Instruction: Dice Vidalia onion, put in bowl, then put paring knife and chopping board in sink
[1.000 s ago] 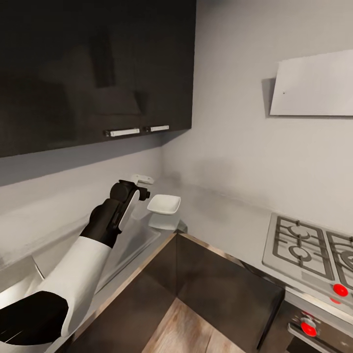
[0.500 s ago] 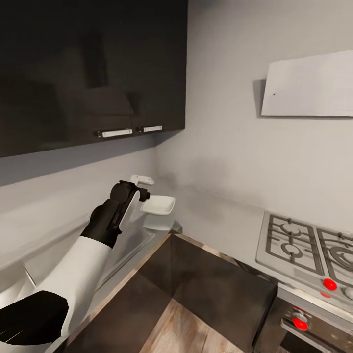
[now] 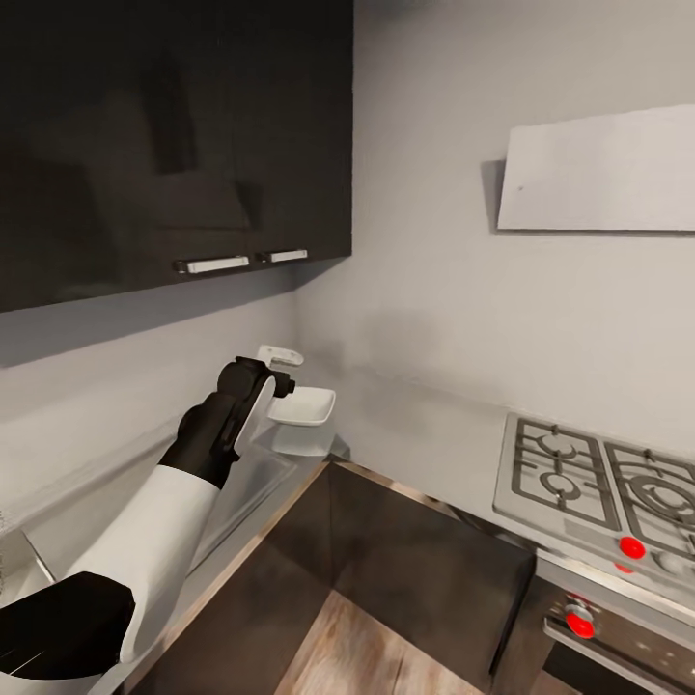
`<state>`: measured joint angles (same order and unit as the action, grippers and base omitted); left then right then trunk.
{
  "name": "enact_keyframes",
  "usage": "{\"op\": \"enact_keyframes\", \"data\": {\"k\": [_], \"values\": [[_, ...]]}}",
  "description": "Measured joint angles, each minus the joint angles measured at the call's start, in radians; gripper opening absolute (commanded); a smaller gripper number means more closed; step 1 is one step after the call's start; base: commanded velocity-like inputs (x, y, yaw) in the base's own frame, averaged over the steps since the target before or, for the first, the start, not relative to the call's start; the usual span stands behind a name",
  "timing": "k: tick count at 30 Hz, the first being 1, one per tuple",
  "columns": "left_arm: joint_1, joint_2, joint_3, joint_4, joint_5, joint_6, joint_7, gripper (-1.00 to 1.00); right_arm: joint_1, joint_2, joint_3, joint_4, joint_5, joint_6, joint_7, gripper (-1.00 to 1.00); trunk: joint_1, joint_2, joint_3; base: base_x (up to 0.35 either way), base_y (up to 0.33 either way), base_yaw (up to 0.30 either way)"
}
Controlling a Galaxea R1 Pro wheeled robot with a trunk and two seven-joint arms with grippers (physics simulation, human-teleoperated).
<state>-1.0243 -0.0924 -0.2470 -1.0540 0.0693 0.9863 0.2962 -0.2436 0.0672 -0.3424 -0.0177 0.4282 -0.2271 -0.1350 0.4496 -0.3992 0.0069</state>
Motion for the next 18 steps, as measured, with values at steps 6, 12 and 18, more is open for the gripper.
{"op": "enact_keyframes", "data": {"k": [6,12,18], "values": [[0.000,0.000,0.000,0.000,0.000,0.000,0.000,1.00,0.000,0.000,0.000,0.000,0.000,0.000,0.000,1.00,0.000,0.000,0.000,0.000,0.013,0.102],[0.000,0.000,0.000,0.005,0.000,0.000,0.000,1.00,0.000,0.000,0.001,0.001,0.000,0.001,0.000,1.00,0.000,0.000,0.000,0.071,0.001,0.138],[0.000,0.000,0.000,0.016,0.000,0.000,0.000,1.00,0.000,0.000,0.001,0.001,0.000,0.001,-0.002,1.00,0.000,0.000,0.000,0.223,0.000,0.017]]}}
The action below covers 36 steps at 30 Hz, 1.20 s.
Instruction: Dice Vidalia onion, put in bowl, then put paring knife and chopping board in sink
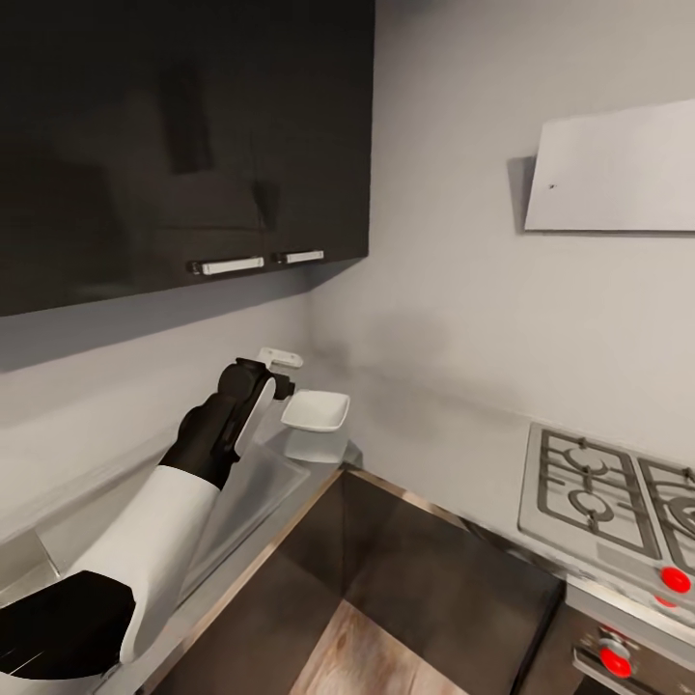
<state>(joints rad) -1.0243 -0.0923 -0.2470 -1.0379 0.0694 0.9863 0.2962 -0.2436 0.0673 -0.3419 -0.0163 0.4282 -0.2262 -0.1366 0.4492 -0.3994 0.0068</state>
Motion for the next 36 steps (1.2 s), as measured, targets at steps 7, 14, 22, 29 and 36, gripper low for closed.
{"op": "enact_keyframes", "data": {"k": [7,14,22,29,36], "values": [[0.000,0.000,0.000,0.007,0.000,0.000,0.000,1.00,0.000,0.000,0.000,0.000,0.000,0.000,0.000,1.00,0.000,0.000,0.000,0.250,0.000,0.001],[0.000,0.000,0.000,0.012,0.000,0.000,0.000,1.00,0.000,0.000,0.000,0.000,0.000,0.000,0.000,1.00,0.000,0.000,0.000,0.135,0.000,0.000],[0.000,0.000,0.000,0.016,0.000,-0.016,0.000,1.00,0.000,0.000,0.000,0.000,0.000,0.000,0.000,1.00,0.000,0.000,0.000,0.009,0.000,0.000],[0.000,0.000,0.000,0.033,0.000,-0.018,0.000,1.00,0.000,0.001,0.000,0.000,0.000,0.000,0.000,1.00,0.000,0.000,0.000,0.054,0.000,0.000],[0.000,-0.001,0.000,0.044,0.000,-0.020,0.000,1.00,0.000,0.002,0.000,0.000,0.000,0.000,0.000,1.00,0.000,0.000,0.000,0.150,0.000,0.000]]}}
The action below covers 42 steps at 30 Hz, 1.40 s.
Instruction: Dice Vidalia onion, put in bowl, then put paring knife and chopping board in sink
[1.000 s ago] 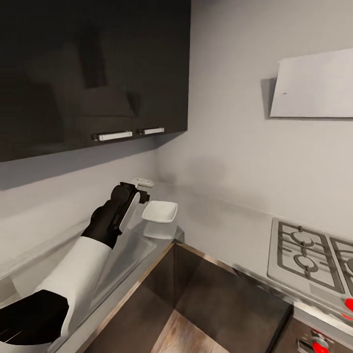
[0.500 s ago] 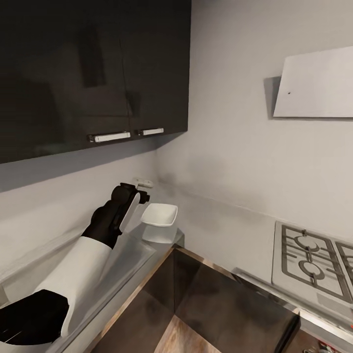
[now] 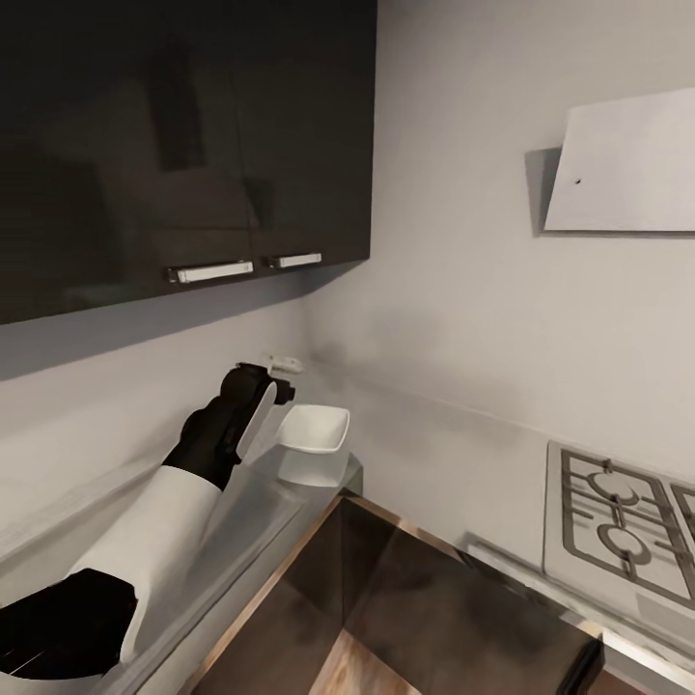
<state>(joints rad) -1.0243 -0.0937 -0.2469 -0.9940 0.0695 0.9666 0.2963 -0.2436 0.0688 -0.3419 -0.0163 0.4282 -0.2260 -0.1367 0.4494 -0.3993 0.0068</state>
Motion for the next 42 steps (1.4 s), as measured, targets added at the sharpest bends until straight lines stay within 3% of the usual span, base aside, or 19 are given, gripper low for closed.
{"op": "enact_keyframes", "data": {"k": [33,42], "values": [[0.000,0.000,0.000,0.057,0.000,-0.003,0.000,1.00,0.004,0.000,0.000,0.000,0.000,0.000,0.000,1.00,0.000,0.000,0.000,0.005,0.000,0.000],[0.000,0.000,0.001,0.128,0.000,-0.109,0.000,1.00,0.004,0.000,0.000,0.000,0.000,0.000,0.000,1.00,0.000,0.000,0.000,0.000,0.000,0.000]]}}
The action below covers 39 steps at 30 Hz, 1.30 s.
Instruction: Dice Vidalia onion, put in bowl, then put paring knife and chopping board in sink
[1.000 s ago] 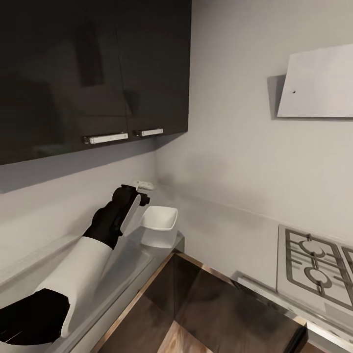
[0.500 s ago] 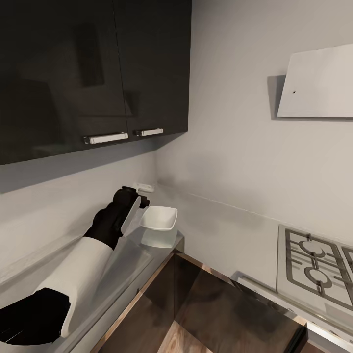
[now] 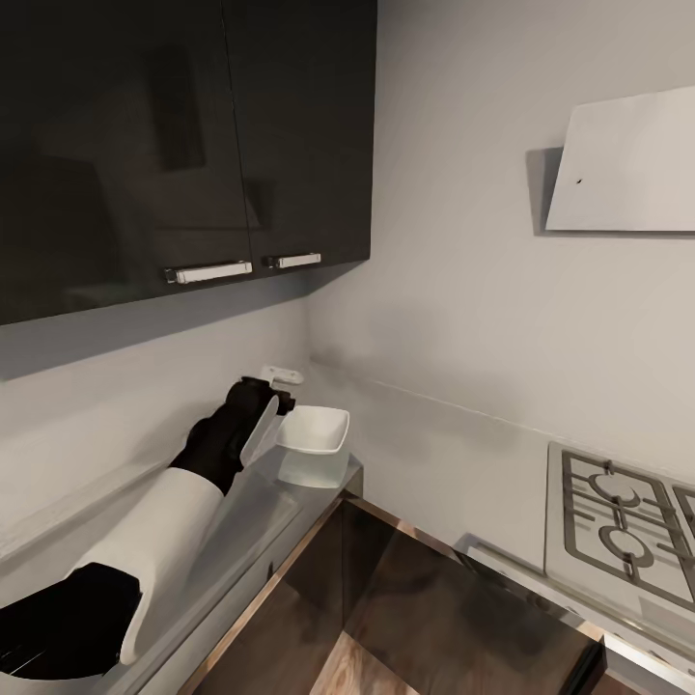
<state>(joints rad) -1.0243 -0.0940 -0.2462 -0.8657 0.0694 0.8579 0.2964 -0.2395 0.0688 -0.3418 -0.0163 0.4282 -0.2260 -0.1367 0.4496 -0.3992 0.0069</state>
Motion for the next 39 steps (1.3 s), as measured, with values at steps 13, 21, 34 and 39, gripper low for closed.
{"op": "enact_keyframes", "data": {"k": [13,21,34,39], "values": [[0.000,-0.003,0.000,0.014,0.000,-0.008,0.000,1.00,0.032,0.001,0.001,0.001,0.001,0.204,0.086,1.00,0.000,0.000,0.000,0.000,0.000,0.000],[0.000,-0.008,0.000,0.022,0.000,-0.009,0.000,1.00,0.170,0.024,0.000,0.000,0.002,0.027,0.095,1.00,0.000,0.000,0.000,0.000,0.000,0.000],[0.000,-0.008,0.000,0.037,0.000,-0.009,0.000,1.00,0.210,0.024,-0.003,-0.001,0.001,-0.089,0.052,1.00,0.000,0.000,0.000,0.022,0.000,0.000],[0.000,-0.009,0.000,0.051,0.000,-0.010,0.000,1.00,0.211,0.024,-0.003,-0.001,0.001,-0.090,0.052,1.00,0.000,0.000,0.000,0.182,0.000,0.000]]}}
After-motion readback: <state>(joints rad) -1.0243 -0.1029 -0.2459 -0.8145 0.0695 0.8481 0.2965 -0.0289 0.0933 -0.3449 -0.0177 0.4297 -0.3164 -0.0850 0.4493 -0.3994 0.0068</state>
